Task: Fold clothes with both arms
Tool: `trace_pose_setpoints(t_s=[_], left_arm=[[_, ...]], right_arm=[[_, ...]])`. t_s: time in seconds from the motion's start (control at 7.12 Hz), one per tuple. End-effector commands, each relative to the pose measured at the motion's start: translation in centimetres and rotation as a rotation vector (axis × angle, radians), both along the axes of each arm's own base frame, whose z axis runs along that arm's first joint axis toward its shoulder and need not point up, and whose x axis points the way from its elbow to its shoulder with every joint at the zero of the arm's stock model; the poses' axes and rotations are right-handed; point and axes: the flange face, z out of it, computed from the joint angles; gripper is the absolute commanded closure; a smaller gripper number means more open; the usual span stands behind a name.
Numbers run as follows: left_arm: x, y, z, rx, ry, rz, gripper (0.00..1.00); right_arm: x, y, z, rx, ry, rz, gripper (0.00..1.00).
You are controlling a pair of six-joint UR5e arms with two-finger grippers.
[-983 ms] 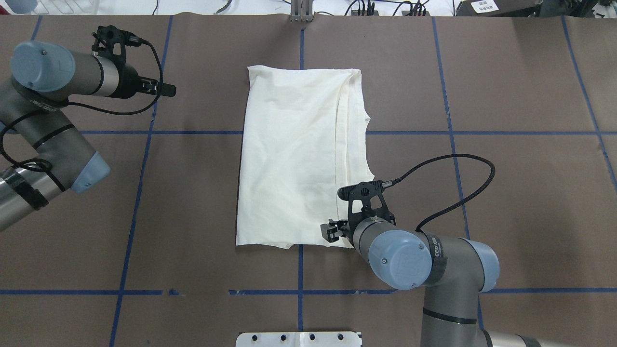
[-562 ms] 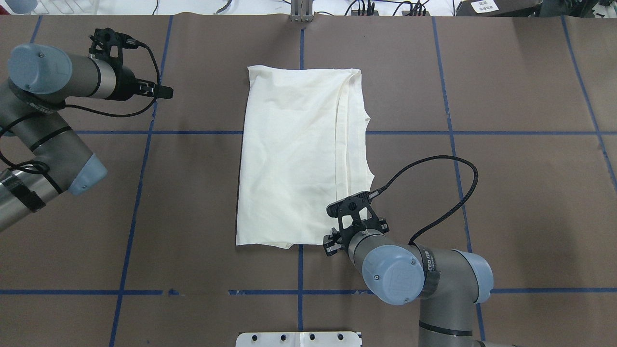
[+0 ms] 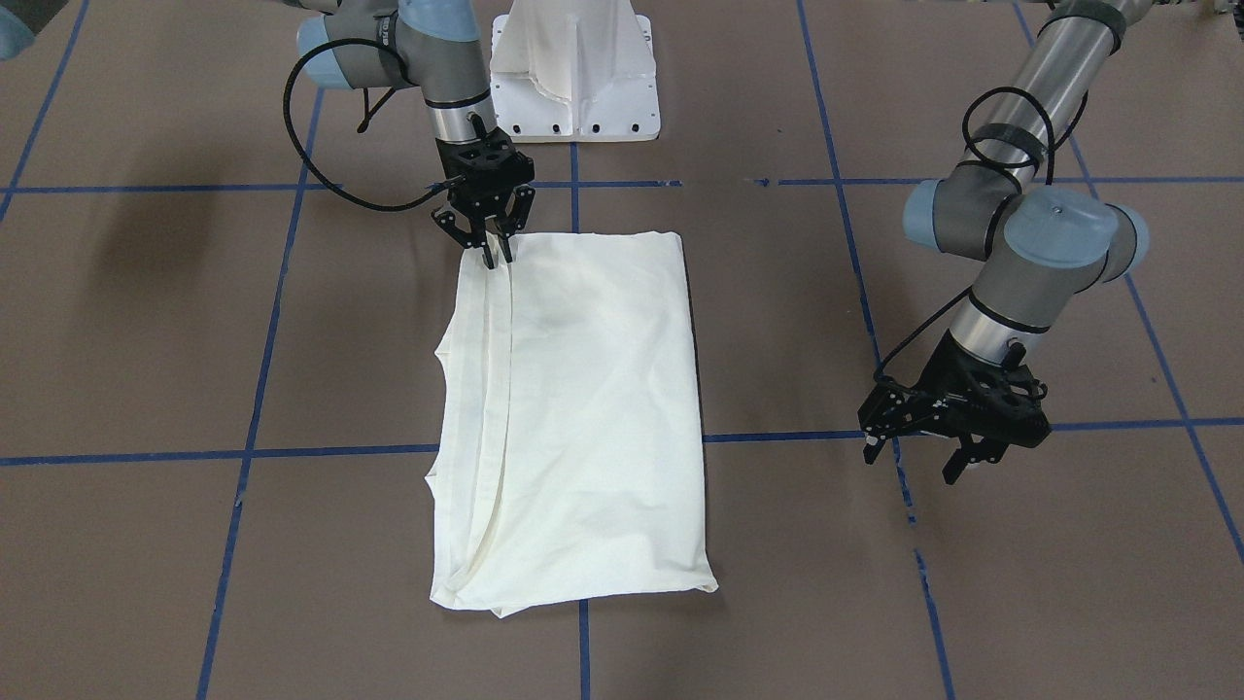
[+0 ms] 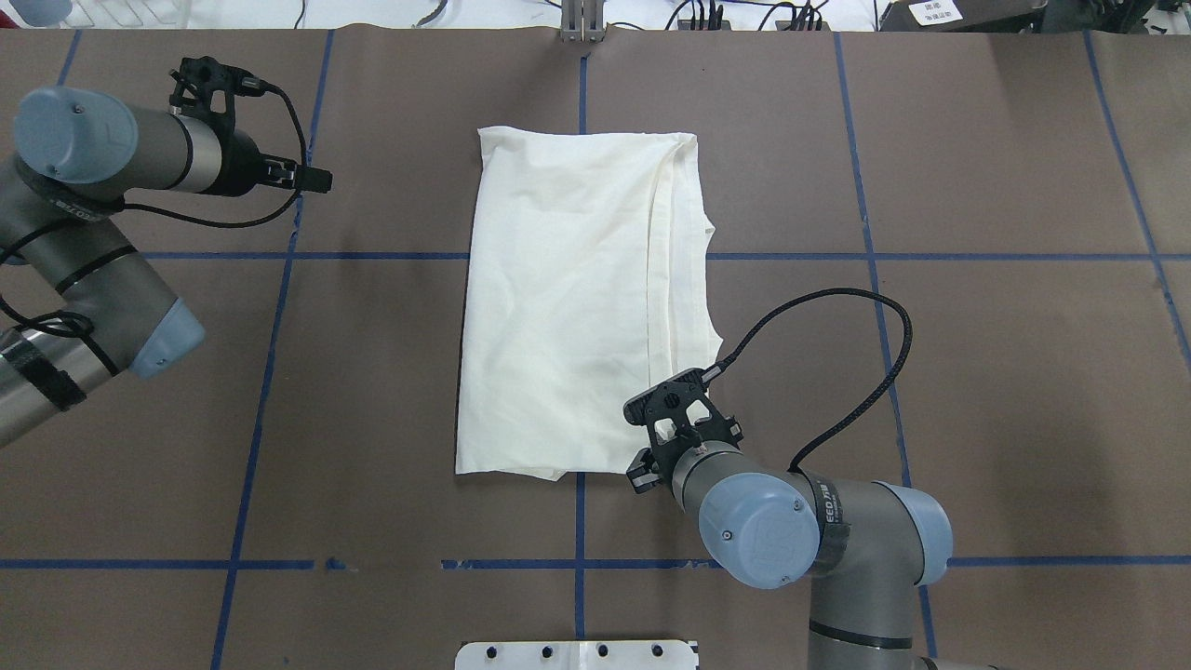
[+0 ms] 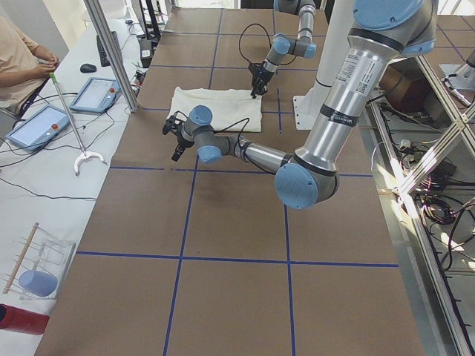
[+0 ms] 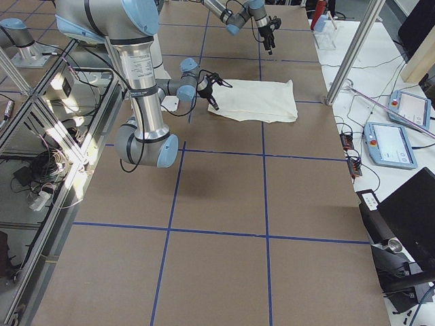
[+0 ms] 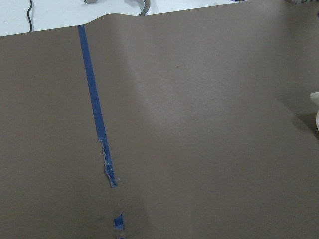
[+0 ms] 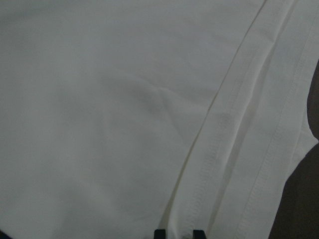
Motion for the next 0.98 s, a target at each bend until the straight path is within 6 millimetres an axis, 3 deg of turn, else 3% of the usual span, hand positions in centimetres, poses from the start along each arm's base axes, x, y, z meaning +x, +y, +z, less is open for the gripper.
trace_pose_setpoints(t_s=[0.0, 0.42, 0.84], left_arm=[[0.0, 0.0, 0.1, 0.000, 0.000, 0.000, 0.00], [0.0, 0.0, 0.0, 0.000, 0.004, -0.001, 0.00], [0.1, 0.1, -0.1, -0.025, 0.025, -0.016, 0.00]], right_arm=[[0.3, -0.3, -0.2, 0.002, -0.004, 0.006, 0.99], [1.0, -0.9, -0.4, -0.002, -0.018, 0.037, 1.00], [6.3, 0.1, 3.8, -0.087, -0.021, 0.106, 1.00]])
